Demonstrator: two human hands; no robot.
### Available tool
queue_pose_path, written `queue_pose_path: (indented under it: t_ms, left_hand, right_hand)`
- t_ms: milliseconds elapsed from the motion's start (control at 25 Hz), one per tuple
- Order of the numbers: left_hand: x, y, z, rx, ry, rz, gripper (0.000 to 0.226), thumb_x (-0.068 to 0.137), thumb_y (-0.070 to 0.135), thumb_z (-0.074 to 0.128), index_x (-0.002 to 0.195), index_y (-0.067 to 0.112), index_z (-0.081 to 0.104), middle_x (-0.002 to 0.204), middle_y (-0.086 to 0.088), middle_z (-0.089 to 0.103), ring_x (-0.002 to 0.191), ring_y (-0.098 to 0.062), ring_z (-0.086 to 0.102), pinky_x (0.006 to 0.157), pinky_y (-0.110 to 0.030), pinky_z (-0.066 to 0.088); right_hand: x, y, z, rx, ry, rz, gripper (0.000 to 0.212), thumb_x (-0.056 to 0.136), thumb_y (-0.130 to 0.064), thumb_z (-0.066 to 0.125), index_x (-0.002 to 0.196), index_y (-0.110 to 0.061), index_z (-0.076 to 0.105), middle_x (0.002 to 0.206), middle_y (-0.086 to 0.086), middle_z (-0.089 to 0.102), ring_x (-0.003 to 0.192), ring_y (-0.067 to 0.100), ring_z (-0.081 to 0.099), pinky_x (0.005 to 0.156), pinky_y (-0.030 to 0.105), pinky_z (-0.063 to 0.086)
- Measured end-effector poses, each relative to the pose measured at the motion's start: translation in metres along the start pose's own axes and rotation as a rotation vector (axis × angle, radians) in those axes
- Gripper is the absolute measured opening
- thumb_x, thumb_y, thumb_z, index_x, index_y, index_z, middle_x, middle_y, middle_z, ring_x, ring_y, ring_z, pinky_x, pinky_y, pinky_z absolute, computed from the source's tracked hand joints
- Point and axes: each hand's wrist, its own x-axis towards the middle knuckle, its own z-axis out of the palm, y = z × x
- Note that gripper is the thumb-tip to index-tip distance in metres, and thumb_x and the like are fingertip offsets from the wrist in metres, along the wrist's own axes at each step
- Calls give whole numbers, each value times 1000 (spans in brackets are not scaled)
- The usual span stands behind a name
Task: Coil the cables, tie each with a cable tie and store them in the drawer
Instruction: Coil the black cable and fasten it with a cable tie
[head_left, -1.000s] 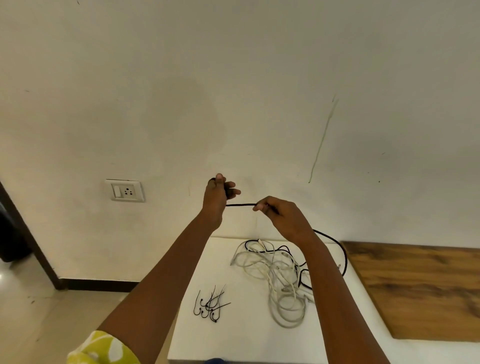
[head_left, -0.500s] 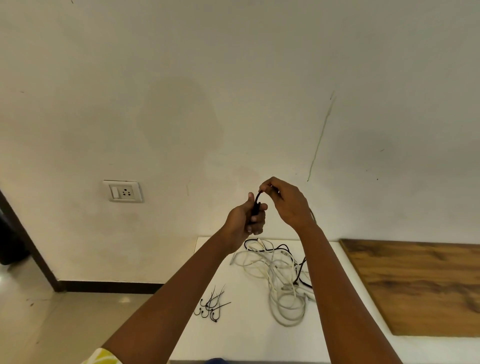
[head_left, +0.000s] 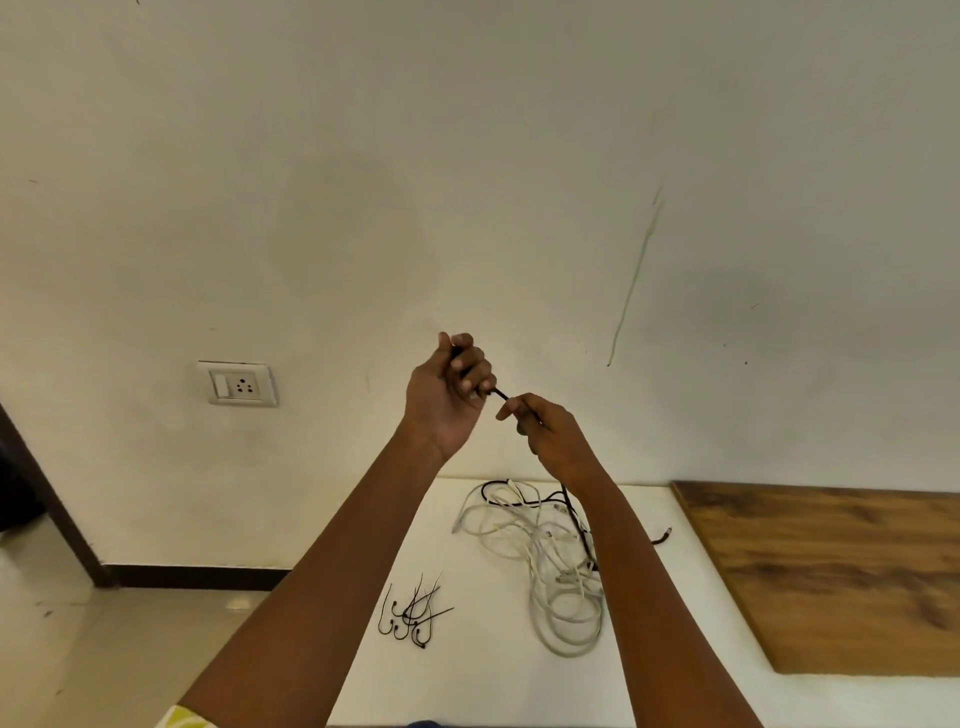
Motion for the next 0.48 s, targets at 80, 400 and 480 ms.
queue_pose_path:
  t_ms: [80, 400, 480]
  left_hand:
    - [7, 16, -3, 47, 87, 138, 37, 104, 32, 24, 76, 18, 46, 51, 9, 42, 41, -7, 37, 50, -19, 37]
    - [15, 23, -34, 448, 478, 278, 30, 103, 32, 33, 81, 18, 49, 56, 7, 59, 43, -8, 58, 48, -15, 41]
    - [11, 15, -40, 565, 469, 226, 29, 103, 29, 32, 84, 16, 49, 68, 1, 60, 45, -8, 62, 47, -14, 47]
  right_hand:
    - [-4, 4, -1, -18, -40, 17, 26, 100, -15, 41, 93, -12, 66, 72, -13, 54, 56, -2, 46, 55, 6, 36]
    - [-13, -3, -24, -14, -174, -28, 18, 95, -25, 52, 87, -20, 67, 91, 8, 68, 85, 25, 56, 79, 30, 45]
    - [-13, -6, -27, 37, -155, -41, 22, 97, -22, 49, 83, -24, 65, 80, -18, 64, 71, -2, 51, 71, 13, 38]
